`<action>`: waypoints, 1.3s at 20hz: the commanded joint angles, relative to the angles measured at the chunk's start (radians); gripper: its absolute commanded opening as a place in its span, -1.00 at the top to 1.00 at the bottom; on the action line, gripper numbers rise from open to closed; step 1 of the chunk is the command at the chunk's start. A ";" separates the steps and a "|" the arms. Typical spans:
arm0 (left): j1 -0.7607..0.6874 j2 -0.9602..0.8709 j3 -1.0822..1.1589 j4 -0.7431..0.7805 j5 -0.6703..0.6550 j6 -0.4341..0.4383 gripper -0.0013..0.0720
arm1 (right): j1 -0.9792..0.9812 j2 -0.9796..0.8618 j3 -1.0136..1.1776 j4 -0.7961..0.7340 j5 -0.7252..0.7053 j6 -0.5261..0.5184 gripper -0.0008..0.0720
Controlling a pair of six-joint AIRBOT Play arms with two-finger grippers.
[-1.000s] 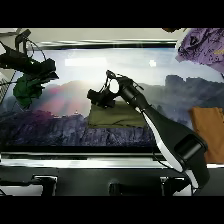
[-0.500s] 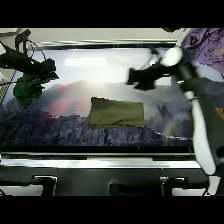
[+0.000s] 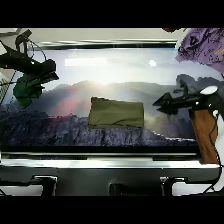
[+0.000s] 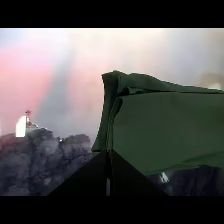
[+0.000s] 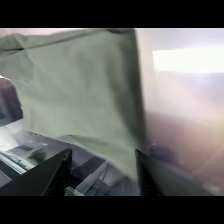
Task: Fold the clothes and pants, and hang the long-sleeved shirts on hangers.
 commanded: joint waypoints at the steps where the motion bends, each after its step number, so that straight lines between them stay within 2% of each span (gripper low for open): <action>1: -0.005 0.001 0.000 0.001 -0.004 0.000 0.92 | -0.002 -0.063 -0.130 0.107 -0.076 -0.151 -0.32; 4: -0.014 0.001 0.000 0.001 -0.003 -0.001 0.92 | 0.026 -0.130 -0.130 0.144 -0.098 -0.194 -0.32; 11: -0.024 0.000 0.000 0.001 -0.003 0.000 0.91 | 0.134 -0.171 -0.130 0.153 -0.188 -0.208 -0.31; 13: -0.024 -0.002 0.000 0.001 -0.003 0.000 0.92 | 0.161 -0.170 -0.129 0.153 -0.195 -0.207 0.21; 14: -0.024 -0.003 0.000 0.001 -0.003 0.000 0.91 | 0.163 -0.169 -0.129 0.163 -0.192 -0.207 0.71; 15: -0.024 -0.005 0.000 0.001 -0.003 0.000 0.92 | 0.158 -0.164 -0.126 0.182 -0.185 -0.206 0.91; 16: -0.024 -0.006 0.000 0.001 -0.003 0.000 0.92 | 0.153 -0.156 -0.109 0.183 -0.179 -0.187 0.91; 21: -0.024 -0.008 0.000 0.002 -0.002 0.000 0.91 | 0.076 -0.139 0.175 0.072 -0.137 0.049 0.91; 26: -0.024 -0.009 0.000 0.002 -0.002 0.000 0.91 | -0.026 -0.140 0.476 -0.135 -0.117 0.257 0.91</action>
